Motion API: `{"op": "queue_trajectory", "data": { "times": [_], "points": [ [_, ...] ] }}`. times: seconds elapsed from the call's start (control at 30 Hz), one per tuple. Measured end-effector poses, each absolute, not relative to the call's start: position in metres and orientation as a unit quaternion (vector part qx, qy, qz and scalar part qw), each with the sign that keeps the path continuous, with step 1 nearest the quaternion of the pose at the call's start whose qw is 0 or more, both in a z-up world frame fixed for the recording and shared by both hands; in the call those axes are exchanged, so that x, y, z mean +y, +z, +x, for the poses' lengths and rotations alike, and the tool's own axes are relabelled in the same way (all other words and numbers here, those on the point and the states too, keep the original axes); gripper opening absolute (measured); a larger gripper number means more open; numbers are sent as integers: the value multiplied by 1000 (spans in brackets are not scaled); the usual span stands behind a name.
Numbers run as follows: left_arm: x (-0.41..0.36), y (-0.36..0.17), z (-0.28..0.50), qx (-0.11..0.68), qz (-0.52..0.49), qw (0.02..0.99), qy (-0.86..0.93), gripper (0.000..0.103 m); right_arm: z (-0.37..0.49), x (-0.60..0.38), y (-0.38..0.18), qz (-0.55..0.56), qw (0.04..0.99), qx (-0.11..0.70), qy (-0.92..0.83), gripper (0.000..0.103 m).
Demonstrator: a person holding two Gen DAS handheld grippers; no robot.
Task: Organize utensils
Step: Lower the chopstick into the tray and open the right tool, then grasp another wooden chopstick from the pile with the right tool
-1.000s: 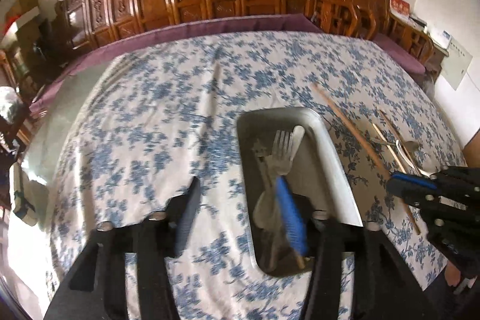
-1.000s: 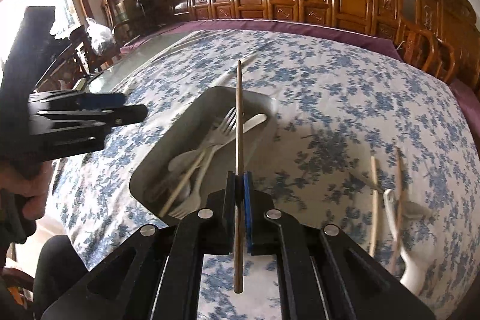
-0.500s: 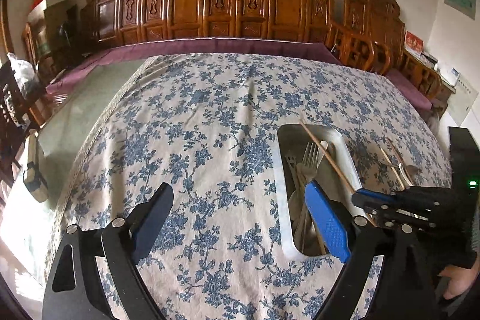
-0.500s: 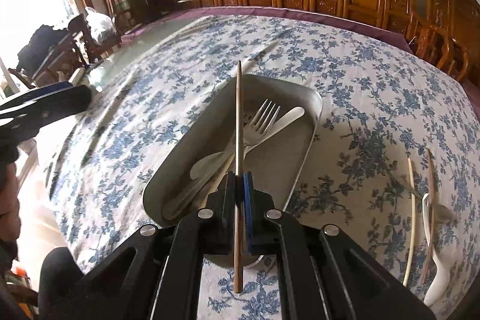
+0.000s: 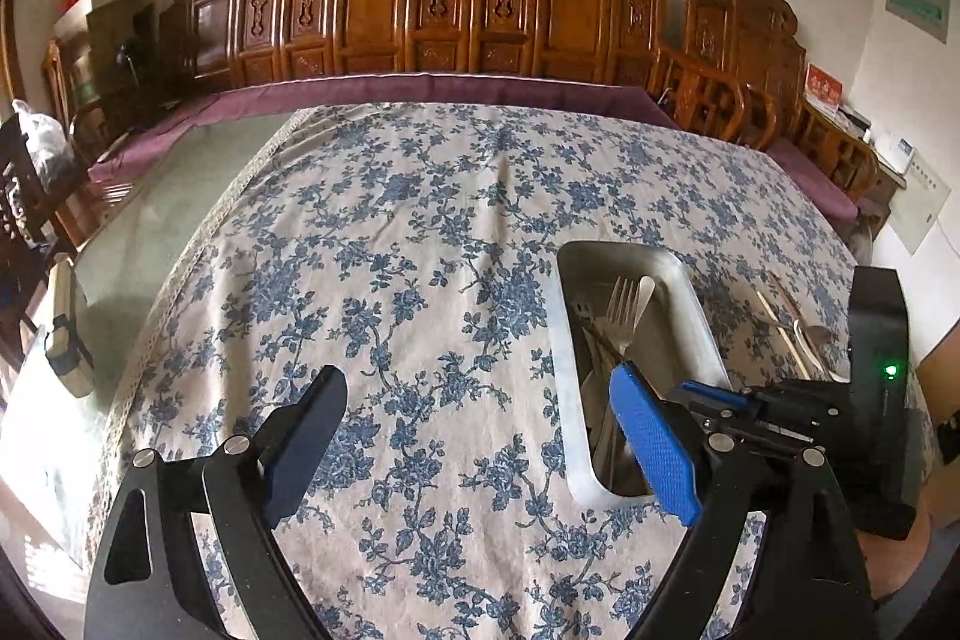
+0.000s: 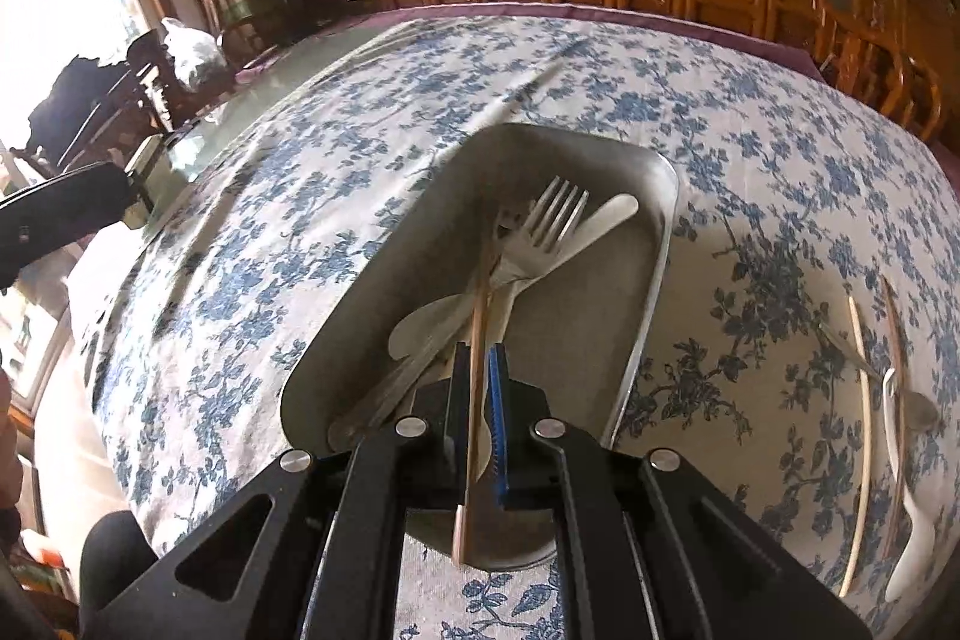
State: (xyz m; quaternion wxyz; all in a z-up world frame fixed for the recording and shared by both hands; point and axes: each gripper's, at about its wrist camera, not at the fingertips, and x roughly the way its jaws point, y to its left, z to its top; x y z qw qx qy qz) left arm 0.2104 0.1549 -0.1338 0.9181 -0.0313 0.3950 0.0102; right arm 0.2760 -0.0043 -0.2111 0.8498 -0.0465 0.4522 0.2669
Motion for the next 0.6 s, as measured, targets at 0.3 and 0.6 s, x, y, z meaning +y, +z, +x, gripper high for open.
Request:
{"op": "queue_trajectory", "data": {
  "times": [0.3,0.6],
  "points": [
    [137,-135,208,400,-27,916,-8,86,261,-56,-176,-30,869,415,267,8],
    [103,-130,199,392,-5,920,-28,91,228,-130,-151,-50,888,388,241,8]
  ]
}}
